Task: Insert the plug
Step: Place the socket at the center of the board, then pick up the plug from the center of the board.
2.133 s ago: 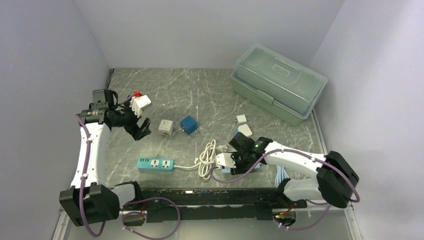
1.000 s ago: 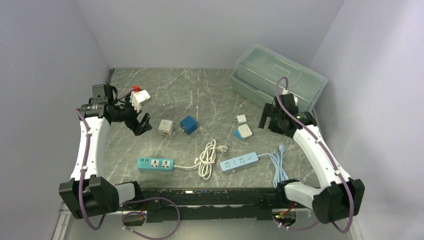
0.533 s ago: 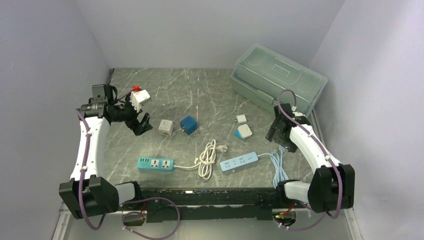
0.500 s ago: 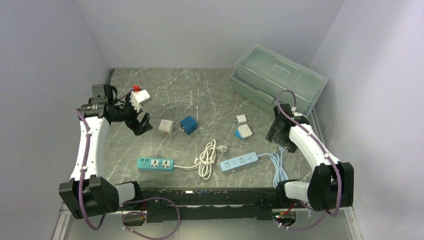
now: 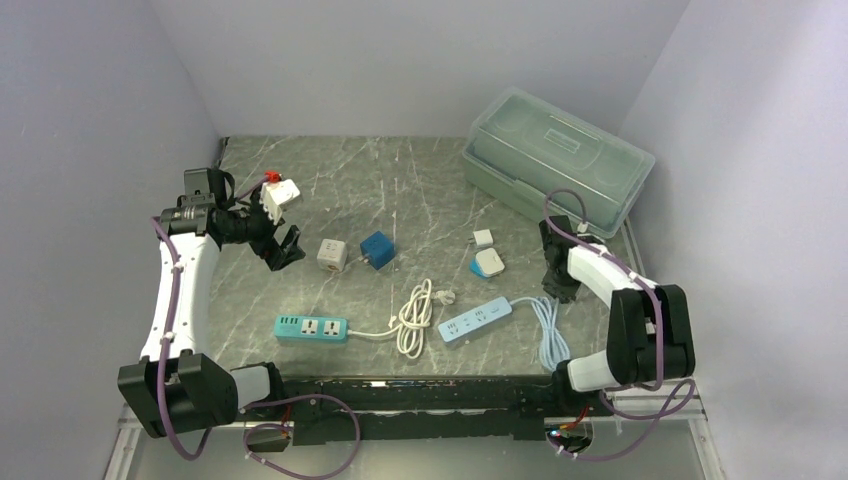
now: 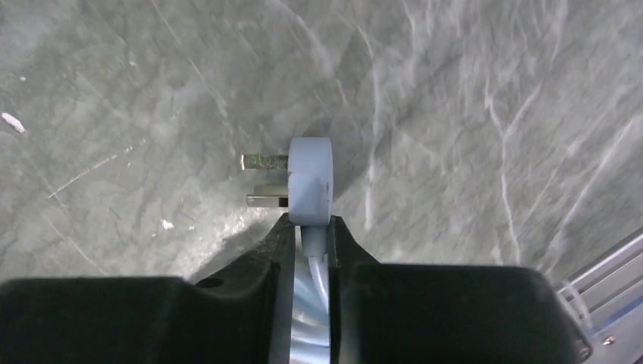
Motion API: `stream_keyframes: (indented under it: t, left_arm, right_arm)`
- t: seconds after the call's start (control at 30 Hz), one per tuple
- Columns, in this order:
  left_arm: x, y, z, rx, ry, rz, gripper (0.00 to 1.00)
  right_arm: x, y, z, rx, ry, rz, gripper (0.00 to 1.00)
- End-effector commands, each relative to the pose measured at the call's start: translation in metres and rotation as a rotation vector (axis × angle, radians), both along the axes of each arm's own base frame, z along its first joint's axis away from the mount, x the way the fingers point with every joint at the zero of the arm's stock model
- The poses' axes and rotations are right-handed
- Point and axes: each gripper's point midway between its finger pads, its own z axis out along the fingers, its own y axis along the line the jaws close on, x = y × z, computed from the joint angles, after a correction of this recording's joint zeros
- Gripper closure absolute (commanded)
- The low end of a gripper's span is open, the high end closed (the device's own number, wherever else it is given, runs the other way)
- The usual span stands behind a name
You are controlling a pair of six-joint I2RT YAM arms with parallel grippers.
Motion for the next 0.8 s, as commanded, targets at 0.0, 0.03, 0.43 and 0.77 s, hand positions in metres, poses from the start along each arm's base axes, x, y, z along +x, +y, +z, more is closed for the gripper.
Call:
stream_keyframes:
  t: [0.0, 0.03, 0.43, 0.77]
  left_arm:
    - [0.009, 0.002, 0.012, 0.012, -0.051, -0.015, 0.0]
    - [0.009, 0.002, 0.011, 0.014, -0.049, -0.015, 0.0]
    - [0.003, 0.0, -0.003, 0.013, -0.009, -0.038, 0.0]
    - [-0.006, -0.003, -0.021, -0.002, 0.069, -0.085, 0.0]
  right_arm:
    - [0.048, -0.011, 0.019, -0.081, -0.14, 0.012, 0.91]
    - [0.055, -0.01, 0.022, -0.092, -0.146, 0.032, 0.94]
    - [0.092, -0.004, 0.059, -0.537, -0.107, 0.277, 0.91]
    - [0.11, 0.027, 0.098, -0.406, -0.223, 0.352, 0.22]
